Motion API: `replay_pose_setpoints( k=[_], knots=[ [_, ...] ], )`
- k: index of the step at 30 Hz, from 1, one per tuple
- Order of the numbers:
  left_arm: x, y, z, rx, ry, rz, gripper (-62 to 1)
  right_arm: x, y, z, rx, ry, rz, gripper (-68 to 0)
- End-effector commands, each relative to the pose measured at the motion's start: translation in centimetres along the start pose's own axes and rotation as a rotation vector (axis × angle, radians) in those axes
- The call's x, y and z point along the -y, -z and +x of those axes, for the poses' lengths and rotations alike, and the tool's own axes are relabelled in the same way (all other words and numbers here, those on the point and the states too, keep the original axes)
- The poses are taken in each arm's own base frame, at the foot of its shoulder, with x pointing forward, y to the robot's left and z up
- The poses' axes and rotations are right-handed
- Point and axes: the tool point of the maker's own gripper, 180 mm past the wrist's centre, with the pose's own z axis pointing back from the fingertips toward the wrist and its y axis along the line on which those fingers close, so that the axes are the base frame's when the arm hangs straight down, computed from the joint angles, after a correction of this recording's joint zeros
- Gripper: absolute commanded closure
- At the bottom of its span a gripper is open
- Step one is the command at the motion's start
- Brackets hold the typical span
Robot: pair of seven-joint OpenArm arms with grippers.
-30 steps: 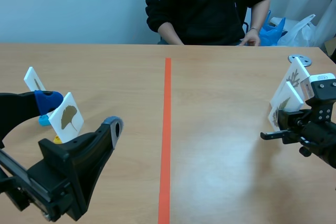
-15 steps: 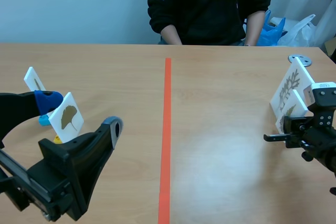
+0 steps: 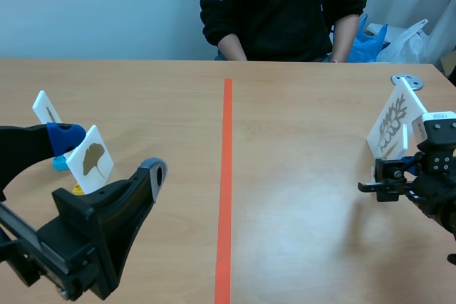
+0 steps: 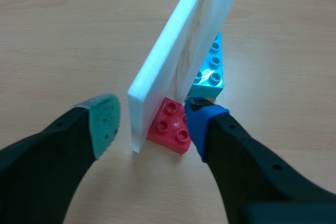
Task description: Sort the leaf by its shape. The table is split by an orange tape line. A compound leaf with several leaflets goes to the left side, a simple leaf with one blade goes to the right side. Return to the home posture when a red brick is placed on the table.
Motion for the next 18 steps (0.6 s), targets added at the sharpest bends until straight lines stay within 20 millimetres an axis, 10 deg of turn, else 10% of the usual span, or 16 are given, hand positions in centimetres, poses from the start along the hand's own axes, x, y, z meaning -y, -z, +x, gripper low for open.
replay_pose_setpoints(
  k=[1,18],
  knots=[
    [0.0,0.1,0.8,0.029,-0.002,0.001,-62.3,0.3,0.1,1.8,0.051,-0.015,-0.002,-34.6],
    [0.0,0.1,0.8,0.030,-0.002,0.001,-62.3,2.1,-7.1,10.7,0.327,0.029,-0.033,-65.7]
  ],
)
